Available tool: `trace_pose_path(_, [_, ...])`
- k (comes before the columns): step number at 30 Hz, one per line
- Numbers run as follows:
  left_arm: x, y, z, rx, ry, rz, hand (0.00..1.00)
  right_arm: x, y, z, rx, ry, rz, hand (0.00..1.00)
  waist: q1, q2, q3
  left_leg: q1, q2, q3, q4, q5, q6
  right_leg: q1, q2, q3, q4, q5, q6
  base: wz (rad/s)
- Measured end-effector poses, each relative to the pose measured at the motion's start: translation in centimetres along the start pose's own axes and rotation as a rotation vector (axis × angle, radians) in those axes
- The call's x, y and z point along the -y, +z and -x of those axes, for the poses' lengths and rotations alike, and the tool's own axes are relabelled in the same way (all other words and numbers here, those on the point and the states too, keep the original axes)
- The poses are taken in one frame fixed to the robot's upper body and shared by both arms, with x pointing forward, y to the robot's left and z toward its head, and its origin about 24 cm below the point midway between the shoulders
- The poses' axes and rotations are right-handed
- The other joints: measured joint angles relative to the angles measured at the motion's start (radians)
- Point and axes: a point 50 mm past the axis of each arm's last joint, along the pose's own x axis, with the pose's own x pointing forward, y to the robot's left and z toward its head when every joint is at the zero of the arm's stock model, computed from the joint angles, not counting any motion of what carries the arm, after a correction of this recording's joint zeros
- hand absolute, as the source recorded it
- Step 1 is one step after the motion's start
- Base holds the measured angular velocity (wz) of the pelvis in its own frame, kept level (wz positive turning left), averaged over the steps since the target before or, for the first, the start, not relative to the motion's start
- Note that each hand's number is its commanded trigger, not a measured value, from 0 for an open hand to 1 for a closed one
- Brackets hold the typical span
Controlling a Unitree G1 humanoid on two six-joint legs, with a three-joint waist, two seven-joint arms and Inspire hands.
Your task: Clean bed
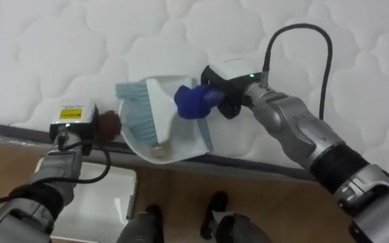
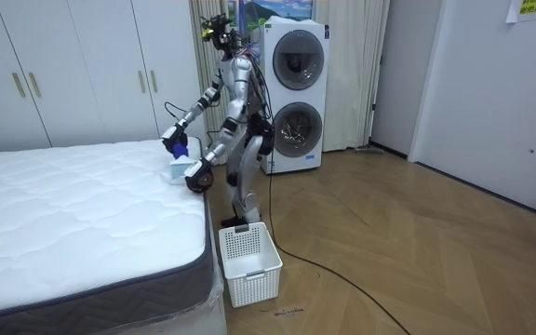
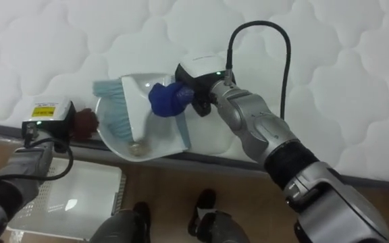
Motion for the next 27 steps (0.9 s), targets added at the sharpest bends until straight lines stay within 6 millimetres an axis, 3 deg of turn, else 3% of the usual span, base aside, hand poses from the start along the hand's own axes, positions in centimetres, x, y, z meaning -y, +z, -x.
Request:
trace_pose_path(5, [0.5,0.1,0.4,0.016,-0.007,0.020,1.00,-1.2,-1.6,1.1,-0.026,0.025,-0.009,1.00,0.002,0.014,-0.0064,-0.001,-0.001,0.000,0.015,-0.007,0.003,-0.001,-0.003,0.006,0.010,-0.004,0.003,-0.02])
trace_pose_path(7, [1.4,0.3,1.2,0.039,0.003,0.041,1.00,-1.3,-2.5,1.7,-0.039,0.020,-0.016,1.00,0.004,0.033,-0.0176,0.003,-0.004,0.001,0.013,-0.008,0.005,-0.001,-0.006,0.010,0.011,-0.006,0.008,0.00])
trace_pose_path(8, [1.6,0.3,1.4,0.041,0.004,0.050,1.00,-1.3,-2.7,1.8,-0.043,0.018,-0.016,0.75,0.003,0.037,-0.0200,0.004,-0.005,0.001,0.012,-0.008,0.006,-0.001,-0.006,0.011,0.011,-0.008,0.011,0.00])
trace_pose_path(14, [3.1,0.3,2.8,0.048,-0.012,0.099,1.00,-2.1,-4.6,3.1,-0.115,-0.008,-0.103,0.50,-0.003,0.040,-0.0290,0.064,-0.018,0.004,-0.023,-0.002,0.002,0.041,-0.014,0.020,0.011,-0.022,0.012,0.04])
trace_pose_path(15, [3.2,0.2,2.9,0.043,-0.006,0.114,1.00,-2.1,-5.0,3.3,-0.131,-0.020,-0.128,0.33,-0.006,0.040,-0.0297,0.074,-0.019,0.004,-0.027,-0.002,0.002,0.052,-0.016,0.018,0.009,-0.022,0.013,0.00])
trace_pose_path(17, [3.3,0.2,3.3,0.042,0.006,0.139,1.00,-1.9,-5.5,3.6,-0.148,-0.053,-0.183,0.28,-0.010,0.039,-0.0313,0.090,-0.020,0.005,-0.036,-0.002,0.002,0.067,-0.017,0.015,0.007,-0.022,0.013,0.00])
trace_pose_path(18, [3.4,0.3,3.6,0.047,0.013,0.153,1.00,-1.8,-5.8,3.9,-0.160,-0.082,-0.218,0.24,-0.012,0.039,-0.0361,0.100,-0.020,0.005,-0.041,-0.002,0.002,0.077,-0.015,0.012,0.003,-0.022,0.014,0.00])
trace_pose_path(19, [3.5,0.4,3.8,0.049,0.014,0.165,1.00,-1.8,-6.2,4.2,-0.174,-0.109,-0.246,0.07,-0.014,0.038,-0.0383,0.113,-0.020,0.004,-0.045,-0.003,0.002,0.092,-0.014,0.009,-0.001,-0.024,0.016,0.06])
trace_pose_path(20, [3.5,0.5,3.9,0.050,0.015,0.168,1.00,-1.9,-6.4,4.4,-0.183,-0.122,-0.263,0.00,-0.015,0.038,-0.0392,0.120,-0.020,0.002,-0.048,-0.003,0.002,0.101,-0.013,0.006,-0.008,-0.024,0.017,0.10])
trace_pose_path(27, [3.9,0.7,4.3,0.050,0.006,0.227,1.00,-3.8,-8.7,6.8,-0.283,-0.209,-0.532,0.00,-0.043,0.055,-0.0610,0.231,-0.021,0.000,-0.126,0.004,0.006,0.220,0.003,0.002,-0.091,-0.009,0.042,0.02])
